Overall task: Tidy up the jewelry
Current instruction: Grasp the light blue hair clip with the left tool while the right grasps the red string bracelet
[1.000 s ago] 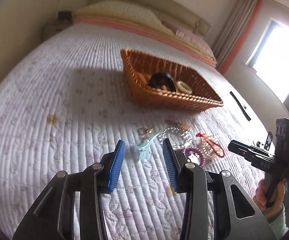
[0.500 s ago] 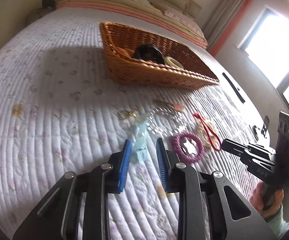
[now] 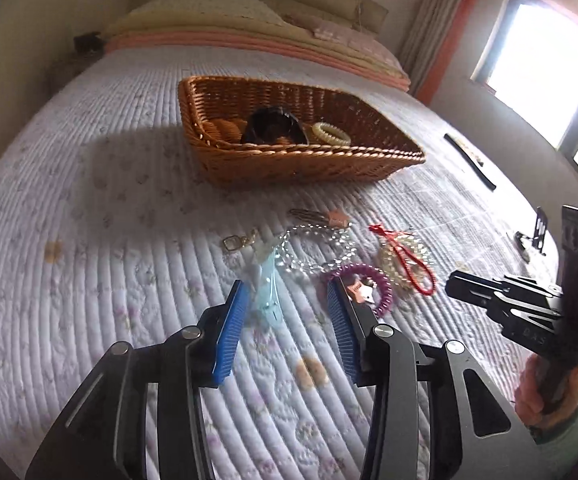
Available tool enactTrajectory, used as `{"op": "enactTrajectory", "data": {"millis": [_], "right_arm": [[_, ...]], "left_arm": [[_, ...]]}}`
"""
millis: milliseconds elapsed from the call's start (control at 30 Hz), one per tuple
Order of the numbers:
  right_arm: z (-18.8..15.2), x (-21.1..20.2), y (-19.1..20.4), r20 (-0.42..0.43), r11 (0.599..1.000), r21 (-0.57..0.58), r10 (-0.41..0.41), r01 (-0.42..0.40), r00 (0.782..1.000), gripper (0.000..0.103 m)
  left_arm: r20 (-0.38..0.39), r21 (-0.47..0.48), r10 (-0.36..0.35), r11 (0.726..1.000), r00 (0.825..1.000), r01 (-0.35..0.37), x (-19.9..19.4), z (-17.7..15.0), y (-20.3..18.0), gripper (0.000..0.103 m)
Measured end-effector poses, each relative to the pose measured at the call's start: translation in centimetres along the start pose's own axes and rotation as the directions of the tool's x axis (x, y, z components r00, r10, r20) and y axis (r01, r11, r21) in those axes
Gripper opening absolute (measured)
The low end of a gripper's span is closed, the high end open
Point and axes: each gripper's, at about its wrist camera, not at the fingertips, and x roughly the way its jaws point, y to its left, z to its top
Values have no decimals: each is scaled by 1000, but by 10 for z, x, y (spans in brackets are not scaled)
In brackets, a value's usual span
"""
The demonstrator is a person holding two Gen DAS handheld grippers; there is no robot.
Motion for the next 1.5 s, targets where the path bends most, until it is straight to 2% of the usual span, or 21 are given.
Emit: {"op": "enactTrajectory", "data": {"millis": [100,167,267,333,367,500,567,700,933,967,1033,1067,1100,1267,1367,1433,1500], "right_arm": [[1,6,-5,-3,1000,28,7,-7,1000,25],[2,11,-6,-14,999,36,5,-5,1000,25],[3,24,-5,-48,999,40,-5,7,999,25],[3,26,-2,-41,999,28,-20,21,999,19],[2,25,1,-43,1000,14,-22,23,999,4],[-7,8,15,-22,999,-48,-24,23,999,4],[-15,0,21,-28,997,-73,-32,30,999,4],[-32,-8,26,-64,997,-72,-36,32,997,4],[-45,-12,26,-81,999,-37,32,-35,996,6],[-44,-12,26,-78,999,-37,30,-33,996,10],[-41,-15,28,-65,999,-46,22,-25,998,26],[-39,-16,30,-52,999,-51,18,-21,998,41],[-38,-16,31,-46,998,-56,13,-16,999,48],[-37,5,38,-86,997,-74,-11,5,996,48],[-39,12,50,-68,987,-142,-83,73,994,47],[-42,13,59,-54,976,-194,-110,98,992,36],[-44,12,65,-41,970,-218,-117,105,992,20]], "left_arm": [[-38,22,47,999,998,-46,21,1,-2,40],[-52,25,81,996,995,-80,29,-1,-1,40],[-47,21,89,996,995,-88,31,-1,1,39],[-49,17,101,995,994,-100,32,-1,2,16],[-48,14,99,995,994,-99,31,-2,3,15],[-7,1,105,994,994,-105,14,-8,3,13],[9,-19,87,996,996,-86,0,-16,3,13],[24,-40,91,995,996,-90,-18,-35,-1,13],[18,-54,72,996,997,-71,-27,-57,-6,13],[18,-54,68,996,998,-67,-26,-59,-6,13],[18,-56,61,997,998,-59,-25,-62,-7,13],[16,-56,60,997,998,-59,-24,-63,-7,13],[14,-56,59,997,998,-59,-24,-64,-8,13],[17,-53,58,997,998,-57,-24,-66,-10,13],[21,-51,53,997,998,-52,-24,-67,-11,13],[25,-48,57,997,998,-55,-24,-68,-12,12],[33,-44,68,997,997,-67,-25,-68,-13,12]]}}
